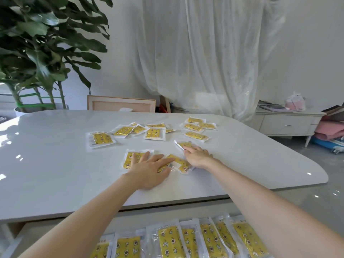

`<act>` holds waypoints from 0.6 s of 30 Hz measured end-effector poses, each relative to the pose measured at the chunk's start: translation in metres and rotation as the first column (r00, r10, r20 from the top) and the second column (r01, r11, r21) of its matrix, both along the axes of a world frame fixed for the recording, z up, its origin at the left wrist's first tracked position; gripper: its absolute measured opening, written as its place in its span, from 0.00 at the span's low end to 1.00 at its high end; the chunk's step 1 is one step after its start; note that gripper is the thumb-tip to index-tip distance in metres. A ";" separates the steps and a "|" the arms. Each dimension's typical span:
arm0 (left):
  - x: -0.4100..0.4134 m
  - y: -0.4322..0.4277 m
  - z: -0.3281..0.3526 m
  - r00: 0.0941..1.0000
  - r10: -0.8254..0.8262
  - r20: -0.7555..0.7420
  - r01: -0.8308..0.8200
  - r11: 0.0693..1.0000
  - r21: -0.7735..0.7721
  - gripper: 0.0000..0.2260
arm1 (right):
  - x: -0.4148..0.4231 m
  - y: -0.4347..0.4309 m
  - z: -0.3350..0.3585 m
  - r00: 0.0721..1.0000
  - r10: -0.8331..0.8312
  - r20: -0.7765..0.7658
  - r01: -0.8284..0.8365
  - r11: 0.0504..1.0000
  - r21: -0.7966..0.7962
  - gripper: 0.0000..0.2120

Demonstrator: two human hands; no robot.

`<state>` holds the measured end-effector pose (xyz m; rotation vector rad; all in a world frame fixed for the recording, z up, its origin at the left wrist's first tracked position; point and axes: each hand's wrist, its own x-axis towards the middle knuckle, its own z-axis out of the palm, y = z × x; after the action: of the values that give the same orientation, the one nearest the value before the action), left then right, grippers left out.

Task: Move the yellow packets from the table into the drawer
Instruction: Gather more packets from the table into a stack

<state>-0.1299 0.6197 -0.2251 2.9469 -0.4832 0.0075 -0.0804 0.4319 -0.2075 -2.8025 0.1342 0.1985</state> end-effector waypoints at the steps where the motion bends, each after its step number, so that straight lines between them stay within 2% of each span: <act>1: -0.004 0.006 0.000 1.000 0.020 -0.011 -0.020 1.000 0.001 0.21 | -0.006 0.001 0.004 0.999 0.019 -0.026 -0.019 1.000 0.006 0.23; 5: -0.022 0.032 0.004 0.993 0.104 -0.054 -0.102 0.994 0.030 0.21 | -0.035 0.013 0.024 0.981 0.115 -0.155 -0.117 0.993 -0.009 0.23; 10: -0.056 0.058 0.012 0.974 0.202 -0.103 -0.195 0.978 0.081 0.23 | -0.077 0.048 0.046 0.933 0.269 -0.237 -0.289 0.956 -0.054 0.23; 15: -0.093 0.080 0.018 0.944 0.292 -0.155 -0.275 0.954 0.118 0.23 | -0.107 0.081 0.046 0.932 0.297 -0.208 -0.323 0.941 -0.104 0.24; 18: -0.108 0.094 0.020 0.940 0.307 -0.147 -0.291 0.949 0.124 0.23 | -0.116 0.093 0.038 0.948 0.281 -0.150 -0.293 0.954 -0.067 0.23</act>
<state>-0.2378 0.7140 -0.2056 3.0534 -0.0089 -0.2294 -0.1967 0.5247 -0.1697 -2.8843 -0.2426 0.4688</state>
